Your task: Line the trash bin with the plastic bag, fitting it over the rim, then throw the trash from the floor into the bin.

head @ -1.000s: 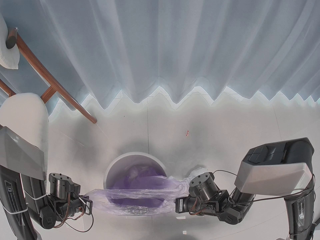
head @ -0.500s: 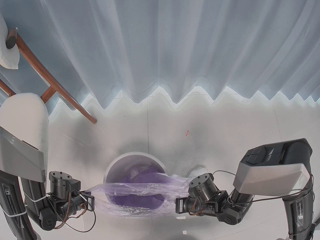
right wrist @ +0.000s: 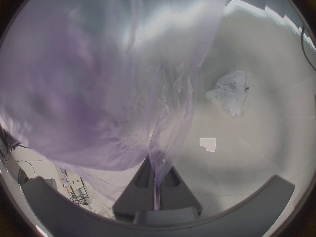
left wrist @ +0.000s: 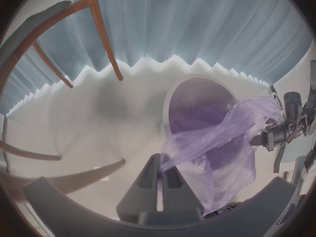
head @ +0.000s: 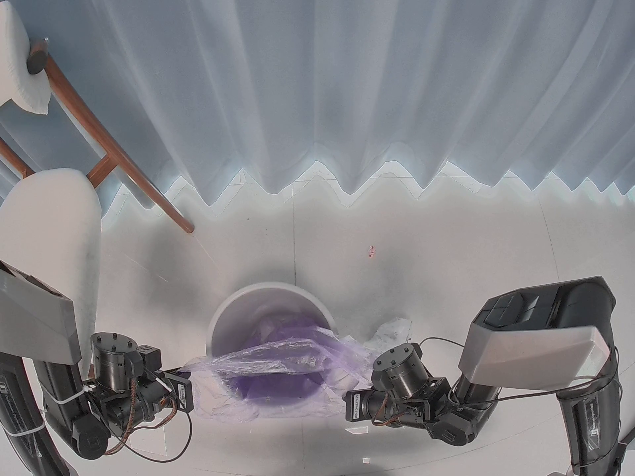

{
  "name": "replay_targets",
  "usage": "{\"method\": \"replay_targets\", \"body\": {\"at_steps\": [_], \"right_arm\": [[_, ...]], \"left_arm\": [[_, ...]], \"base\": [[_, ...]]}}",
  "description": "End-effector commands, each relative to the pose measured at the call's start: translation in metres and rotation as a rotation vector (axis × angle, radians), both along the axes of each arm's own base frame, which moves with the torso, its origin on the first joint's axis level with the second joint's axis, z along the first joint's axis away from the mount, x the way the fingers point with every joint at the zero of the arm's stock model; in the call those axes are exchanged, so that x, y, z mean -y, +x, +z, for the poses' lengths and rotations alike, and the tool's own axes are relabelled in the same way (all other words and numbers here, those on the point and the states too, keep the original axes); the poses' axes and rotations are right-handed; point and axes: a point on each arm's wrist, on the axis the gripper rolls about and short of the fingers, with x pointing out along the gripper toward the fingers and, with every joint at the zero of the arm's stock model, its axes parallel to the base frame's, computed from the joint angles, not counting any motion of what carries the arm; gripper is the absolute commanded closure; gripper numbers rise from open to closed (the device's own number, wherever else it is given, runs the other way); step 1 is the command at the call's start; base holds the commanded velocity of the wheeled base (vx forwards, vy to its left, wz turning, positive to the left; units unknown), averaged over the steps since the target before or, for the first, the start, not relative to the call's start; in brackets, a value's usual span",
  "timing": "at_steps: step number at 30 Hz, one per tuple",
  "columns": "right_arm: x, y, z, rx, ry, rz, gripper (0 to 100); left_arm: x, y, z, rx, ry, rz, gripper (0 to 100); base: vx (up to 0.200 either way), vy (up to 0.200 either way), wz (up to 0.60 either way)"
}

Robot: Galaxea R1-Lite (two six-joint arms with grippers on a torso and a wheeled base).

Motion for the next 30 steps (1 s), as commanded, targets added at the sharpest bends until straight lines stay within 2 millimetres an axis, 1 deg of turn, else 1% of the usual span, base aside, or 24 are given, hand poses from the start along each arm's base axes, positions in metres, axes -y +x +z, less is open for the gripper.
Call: {"method": "replay_targets", "body": {"at_steps": [1, 2, 4, 5, 8, 12, 14, 16, 17, 18, 23, 26, 30], "right_arm": [[-0.001, 0.002, -0.003, 0.009, 0.006, -0.001, 100], [-0.002, 0.003, -0.003, 0.017, 0.011, -0.001, 100], [-0.005, 0.01, 0.005, 0.077, 0.051, -0.006, 100], [-0.006, 0.013, 0.009, 0.106, 0.071, -0.007, 100], [-0.01, 0.018, 0.018, 0.169, 0.112, -0.011, 100], [-0.011, 0.02, 0.024, 0.223, 0.144, -0.011, 100], [-0.009, 0.018, 0.026, 0.23, 0.135, -0.004, 100], [-0.008, 0.016, 0.026, 0.225, 0.122, 0.001, 100], [-0.004, 0.011, 0.021, 0.211, 0.092, 0.015, 100], [-0.003, 0.009, 0.017, 0.207, 0.071, 0.026, 100], [-0.003, 0.009, 0.0, 0.197, 0.022, 0.05, 100], [-0.001, 0.01, -0.002, 0.196, 0.009, 0.039, 100], [0.0, 0.015, -0.002, 0.205, 0.011, 0.028, 100]], "left_arm": [[-0.002, -0.004, -0.001, -0.013, 0.005, 0.002, 100], [-0.002, -0.004, -0.001, -0.012, 0.006, 0.001, 100], [0.0, 0.0, 0.002, 0.027, 0.008, -0.006, 100], [0.001, 0.005, 0.006, 0.068, 0.003, -0.011, 100], [0.002, 0.016, 0.01, 0.122, -0.003, -0.001, 100], [-0.003, 0.019, 0.011, 0.125, 0.001, 0.028, 100], [-0.008, 0.015, 0.009, 0.108, 0.014, 0.054, 100], [-0.01, 0.011, 0.007, 0.09, 0.021, 0.056, 100], [-0.012, 0.005, 0.005, 0.063, 0.028, 0.054, 100], [-0.012, 0.003, 0.004, 0.055, 0.03, 0.053, 100], [-0.013, 0.005, -0.009, -0.001, 0.065, 0.046, 100], [-0.016, 0.006, -0.016, -0.029, 0.078, 0.053, 100], [-0.018, 0.013, -0.022, -0.033, 0.08, 0.069, 100]], "base": [[-0.2, 0.0, 0.0], [-0.2, 0.0, 0.0], [-0.2, 0.0, 0.0], [-0.2, 0.0, 0.0], [-0.2, 0.0, 0.0], [0.0, 0.0, 0.0], [0.0, 0.0, 0.0], [0.0, 0.0, 0.0], [0.0, 0.0, 0.0], [0.0, 0.0, 0.0], [0.0, 0.0, 0.0], [0.0, 0.0, 0.0], [0.0, 0.0, 0.0]]}}
